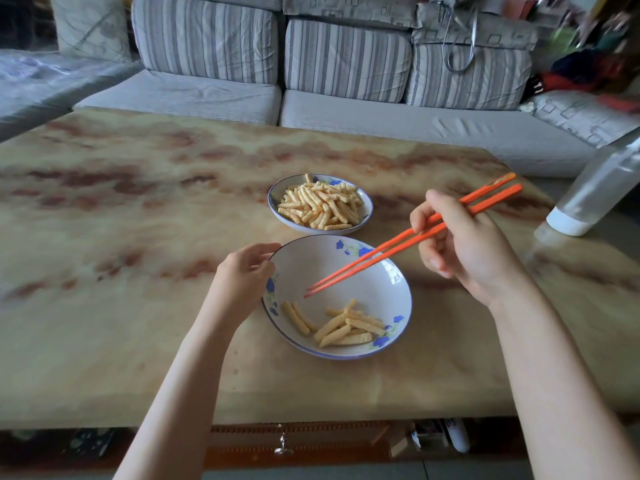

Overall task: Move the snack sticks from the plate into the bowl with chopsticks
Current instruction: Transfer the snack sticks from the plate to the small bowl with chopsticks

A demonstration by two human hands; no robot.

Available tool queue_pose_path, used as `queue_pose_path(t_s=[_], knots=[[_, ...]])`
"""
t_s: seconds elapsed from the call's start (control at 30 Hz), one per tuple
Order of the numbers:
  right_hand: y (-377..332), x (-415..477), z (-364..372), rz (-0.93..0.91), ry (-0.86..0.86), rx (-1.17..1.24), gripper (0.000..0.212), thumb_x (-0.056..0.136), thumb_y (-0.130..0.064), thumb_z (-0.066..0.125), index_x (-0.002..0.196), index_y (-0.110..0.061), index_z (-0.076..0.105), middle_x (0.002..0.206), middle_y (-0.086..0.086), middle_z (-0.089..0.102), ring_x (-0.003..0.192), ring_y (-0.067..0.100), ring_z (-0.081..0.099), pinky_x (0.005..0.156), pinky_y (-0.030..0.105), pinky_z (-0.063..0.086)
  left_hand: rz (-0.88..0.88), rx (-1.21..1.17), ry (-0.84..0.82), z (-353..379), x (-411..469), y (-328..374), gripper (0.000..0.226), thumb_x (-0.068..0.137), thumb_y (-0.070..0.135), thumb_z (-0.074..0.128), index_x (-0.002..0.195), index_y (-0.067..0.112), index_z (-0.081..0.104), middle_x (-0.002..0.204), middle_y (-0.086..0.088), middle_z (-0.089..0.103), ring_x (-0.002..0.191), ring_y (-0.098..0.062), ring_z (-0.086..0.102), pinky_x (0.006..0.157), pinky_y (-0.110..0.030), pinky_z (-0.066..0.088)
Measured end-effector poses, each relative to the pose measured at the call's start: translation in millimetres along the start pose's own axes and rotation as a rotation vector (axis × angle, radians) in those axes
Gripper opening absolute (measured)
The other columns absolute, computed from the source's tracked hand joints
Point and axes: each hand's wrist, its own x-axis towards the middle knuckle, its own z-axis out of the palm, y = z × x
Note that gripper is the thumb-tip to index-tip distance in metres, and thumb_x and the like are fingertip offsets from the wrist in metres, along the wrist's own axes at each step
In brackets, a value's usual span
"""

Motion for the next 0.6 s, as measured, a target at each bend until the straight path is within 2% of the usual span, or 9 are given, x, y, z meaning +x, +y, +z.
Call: queue_pose_path(t_s=[0.17, 0.4, 0.6], knots=[[-1.6, -6.5, -2.1, 0.026, -0.054, -0.026, 0.044, 0.102, -0.027, 0.035, 0.066, -0.008, 0.052, 0.035, 0.005, 0.037, 0.03, 0.015, 0.03, 0.033, 0.017, 0.023, -0.005, -0.006, -0.001, 0.6, -0.3, -0.7, 0.041, 0.086, 0.001, 0.049, 0.113, 0.024, 0.069, 0.103, -0.001, 0.07, 0.088, -0.018, 0.064, 0.081, -0.03, 0.051], [-0.7, -8.7, -0.5, 0.065, -0.114, -0.077, 0.044, 0.101, -0.03, 0.035, 0.068, -0.007, 0.054, 0.035, 0.007, 0.04, 0.03, 0.016, 0.03, 0.033, 0.017, 0.025, -0.012, -0.014, -0.002, 0.8, 0.5, -1.4, 0.042, 0.085, 0.001, 0.049, 0.112, 0.025, 0.069, 0.105, -0.001, 0.071, 0.092, -0.02, 0.066, 0.085, -0.033, 0.052], [5.9, -4.4, 4.2, 0.048, -0.023, -0.042, 0.043, 0.103, -0.026, 0.034, 0.069, -0.006, 0.049, 0.035, 0.005, 0.04, 0.03, 0.015, 0.031, 0.033, 0.018, 0.025, -0.006, -0.027, -0.006, 0.0, -0.5, -0.6, 0.041, 0.086, 0.0, 0.048, 0.113, 0.023, 0.069, 0.106, -0.004, 0.071, 0.092, -0.021, 0.065, 0.085, -0.032, 0.051]])
